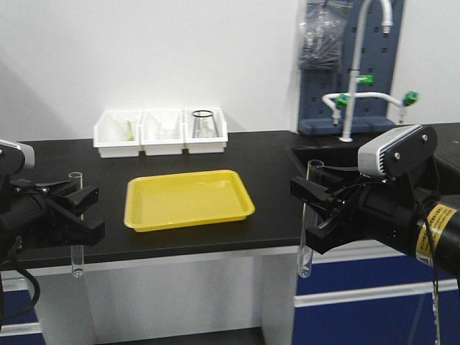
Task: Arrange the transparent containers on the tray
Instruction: 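Drive the base to the yellow tray holding both tubes upright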
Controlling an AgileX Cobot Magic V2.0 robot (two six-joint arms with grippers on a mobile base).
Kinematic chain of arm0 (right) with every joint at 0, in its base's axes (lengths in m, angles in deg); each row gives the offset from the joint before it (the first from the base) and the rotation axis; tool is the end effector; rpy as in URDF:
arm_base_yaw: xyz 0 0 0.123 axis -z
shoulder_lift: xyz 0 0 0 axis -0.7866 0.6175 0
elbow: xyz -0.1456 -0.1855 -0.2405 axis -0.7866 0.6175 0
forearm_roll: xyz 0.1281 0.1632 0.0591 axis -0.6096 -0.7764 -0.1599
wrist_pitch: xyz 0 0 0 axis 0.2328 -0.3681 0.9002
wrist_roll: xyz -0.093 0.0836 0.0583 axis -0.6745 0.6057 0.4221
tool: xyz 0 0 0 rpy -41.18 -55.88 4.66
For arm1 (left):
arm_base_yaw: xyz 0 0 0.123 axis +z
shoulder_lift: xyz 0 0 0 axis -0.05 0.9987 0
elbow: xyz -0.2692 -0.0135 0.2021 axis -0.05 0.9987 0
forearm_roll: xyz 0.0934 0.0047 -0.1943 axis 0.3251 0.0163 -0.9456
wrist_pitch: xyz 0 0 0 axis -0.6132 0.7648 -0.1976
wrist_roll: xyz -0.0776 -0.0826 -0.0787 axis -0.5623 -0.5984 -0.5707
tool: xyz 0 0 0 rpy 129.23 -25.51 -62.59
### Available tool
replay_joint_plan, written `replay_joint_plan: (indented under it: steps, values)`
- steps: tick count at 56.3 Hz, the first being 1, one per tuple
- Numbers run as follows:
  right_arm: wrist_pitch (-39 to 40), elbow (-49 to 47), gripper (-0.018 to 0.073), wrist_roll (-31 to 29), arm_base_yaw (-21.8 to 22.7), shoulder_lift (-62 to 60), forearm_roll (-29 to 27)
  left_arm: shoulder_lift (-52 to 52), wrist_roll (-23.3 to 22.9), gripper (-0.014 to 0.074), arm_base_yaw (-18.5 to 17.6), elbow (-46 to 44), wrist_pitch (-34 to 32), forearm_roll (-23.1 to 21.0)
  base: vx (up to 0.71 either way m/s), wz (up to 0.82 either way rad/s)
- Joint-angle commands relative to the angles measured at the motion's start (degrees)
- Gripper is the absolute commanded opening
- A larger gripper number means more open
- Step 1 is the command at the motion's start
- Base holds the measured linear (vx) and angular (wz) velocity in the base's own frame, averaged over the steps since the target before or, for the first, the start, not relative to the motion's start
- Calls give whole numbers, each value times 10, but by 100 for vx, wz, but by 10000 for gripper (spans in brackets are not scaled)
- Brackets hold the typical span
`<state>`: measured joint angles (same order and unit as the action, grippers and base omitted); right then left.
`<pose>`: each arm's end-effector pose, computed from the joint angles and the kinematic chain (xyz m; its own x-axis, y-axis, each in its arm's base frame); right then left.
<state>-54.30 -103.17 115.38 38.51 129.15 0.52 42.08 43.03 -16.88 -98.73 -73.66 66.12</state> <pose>0.2767 0.1274 0.4102 0.0037 -0.1158 -0.9933 -0.6352 0.7669 -0.0918 0.2749 -0.0734 0.3989 -0.1858 0.0357 -0.9819 0.2719 0.9622 -0.0164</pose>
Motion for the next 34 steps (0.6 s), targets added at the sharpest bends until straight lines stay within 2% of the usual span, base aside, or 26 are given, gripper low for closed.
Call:
replay_joint_plan:
  steps: [1,15,34]
  values:
    - [21,-18,-13,1,2,-19,-16,-18,-5,-1,-3,-20,-41,-7,23,38]
    - [21,-18,-13,1,2,-19,-15,-18,-5,-1,-3,-20,-42,-7,25,22]
    - [22,-18,-13,1,2,-19,-15,-18,-5,-1,-3,-20,-42,-7,31,-2]
